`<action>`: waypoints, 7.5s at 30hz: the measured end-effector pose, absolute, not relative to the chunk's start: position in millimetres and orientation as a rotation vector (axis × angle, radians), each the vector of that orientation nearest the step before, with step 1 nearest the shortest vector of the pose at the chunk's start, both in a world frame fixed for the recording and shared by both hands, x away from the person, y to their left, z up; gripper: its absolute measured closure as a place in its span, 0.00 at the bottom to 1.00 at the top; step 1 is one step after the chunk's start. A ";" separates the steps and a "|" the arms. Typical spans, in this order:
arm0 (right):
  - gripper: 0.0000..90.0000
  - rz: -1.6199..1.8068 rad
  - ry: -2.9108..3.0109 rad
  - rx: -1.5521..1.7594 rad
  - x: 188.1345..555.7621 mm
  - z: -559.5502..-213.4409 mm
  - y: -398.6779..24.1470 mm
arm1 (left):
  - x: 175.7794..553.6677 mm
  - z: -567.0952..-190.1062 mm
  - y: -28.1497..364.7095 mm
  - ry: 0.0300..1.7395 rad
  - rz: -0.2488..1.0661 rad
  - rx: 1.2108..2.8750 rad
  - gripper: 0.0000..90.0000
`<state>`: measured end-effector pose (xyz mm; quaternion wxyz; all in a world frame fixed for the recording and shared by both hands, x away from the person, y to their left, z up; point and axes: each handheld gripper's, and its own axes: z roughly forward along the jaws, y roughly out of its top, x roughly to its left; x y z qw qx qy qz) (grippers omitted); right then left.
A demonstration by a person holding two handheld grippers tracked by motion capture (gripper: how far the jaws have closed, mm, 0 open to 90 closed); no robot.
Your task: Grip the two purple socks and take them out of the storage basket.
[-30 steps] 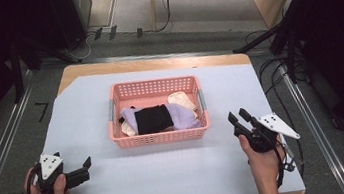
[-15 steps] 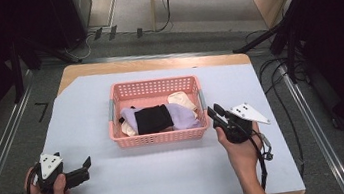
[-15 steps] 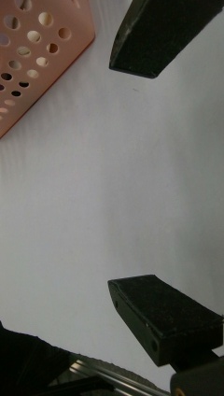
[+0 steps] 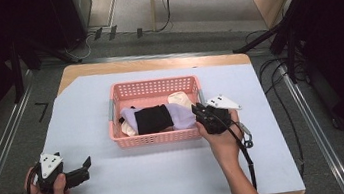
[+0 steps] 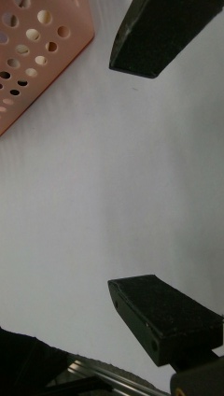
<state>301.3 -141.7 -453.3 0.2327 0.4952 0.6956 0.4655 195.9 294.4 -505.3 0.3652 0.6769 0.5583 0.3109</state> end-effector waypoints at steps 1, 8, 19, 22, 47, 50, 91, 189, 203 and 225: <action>0.87 1.284 1.924 1.368 303.8 -453.5 -139.0 | 195.9 -505.3 294.5 1.436 0.798 1.742 0.00; 0.84 1.221 2.014 1.388 322.8 -454.4 -123.7 | 196.0 -505.1 294.6 1.435 0.794 1.747 0.00; 0.79 1.139 2.116 1.422 350.0 -463.0 -103.2 | 196.6 -505.3 294.1 1.438 0.794 1.750 0.00; 0.77 1.078 2.151 1.440 357.1 -464.1 -97.8 | 196.4 -505.3 294.0 1.436 0.797 1.751 0.00; 0.59 0.528 2.382 1.513 397.1 -463.4 -70.3 | 196.5 -505.3 293.5 1.448 0.812 1.751 0.06; 0.60 0.453 2.398 1.502 399.6 -466.0 -67.2 | 196.4 -505.3 293.4 1.448 0.811 1.749 0.06; 0.99 1.539 1.699 1.104 348.8 -390.7 -121.9 | 196.8 -505.4 293.4 1.452 0.808 1.743 0.06; 0.76 0.908 2.002 1.524 357.7 -450.1 -97.1 | 197.7 -505.4 294.3 1.461 0.796 1.747 0.07; 0.53 1.087 2.369 1.358 351.2 -458.2 0.7 | 197.5 -505.3 294.3 1.457 0.797 1.754 0.07; 0.83 0.842 2.431 1.572 368.2 -465.1 28.0 | 197.8 -505.7 294.4 1.459 0.794 1.742 0.07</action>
